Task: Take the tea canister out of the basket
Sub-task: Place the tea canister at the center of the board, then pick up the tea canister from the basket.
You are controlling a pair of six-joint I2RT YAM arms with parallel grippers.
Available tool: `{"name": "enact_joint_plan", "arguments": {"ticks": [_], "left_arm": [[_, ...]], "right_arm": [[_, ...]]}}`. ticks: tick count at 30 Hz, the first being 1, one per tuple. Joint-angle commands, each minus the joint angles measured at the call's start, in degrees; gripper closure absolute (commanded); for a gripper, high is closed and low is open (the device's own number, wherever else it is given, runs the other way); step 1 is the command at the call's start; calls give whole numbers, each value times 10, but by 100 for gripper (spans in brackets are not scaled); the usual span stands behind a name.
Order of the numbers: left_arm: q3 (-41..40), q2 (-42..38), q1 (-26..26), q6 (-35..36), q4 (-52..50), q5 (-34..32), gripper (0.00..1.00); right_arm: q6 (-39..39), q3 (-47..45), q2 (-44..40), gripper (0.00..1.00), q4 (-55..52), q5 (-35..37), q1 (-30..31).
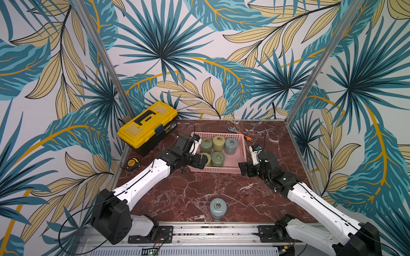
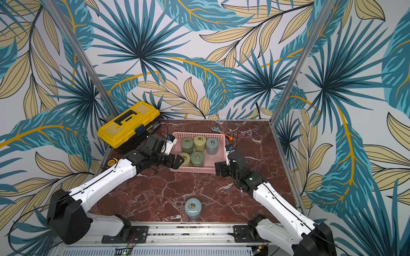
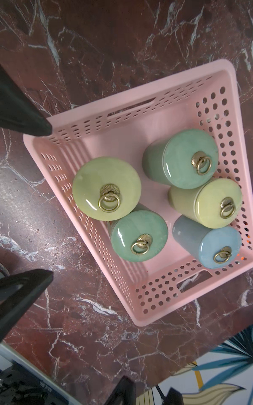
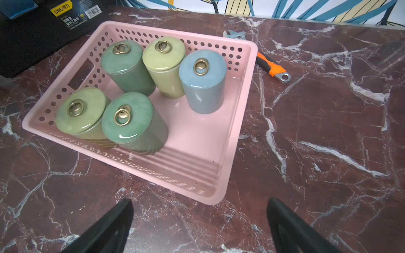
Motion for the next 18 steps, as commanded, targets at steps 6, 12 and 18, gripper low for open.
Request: {"name": "enact_joint_plan", "arguments": {"ticks": [6, 12, 18], "left_arm": [[107, 91, -23, 38, -97, -50, 0], [152, 146, -27, 50, -131, -65, 0], [179, 185, -27, 59, -139, -60, 0]], "right_arm": [[7, -20, -7, 1, 31, 13, -1], [5, -22, -4, 1, 33, 16, -1], [4, -21, 0, 1, 32, 16, -2]]}}
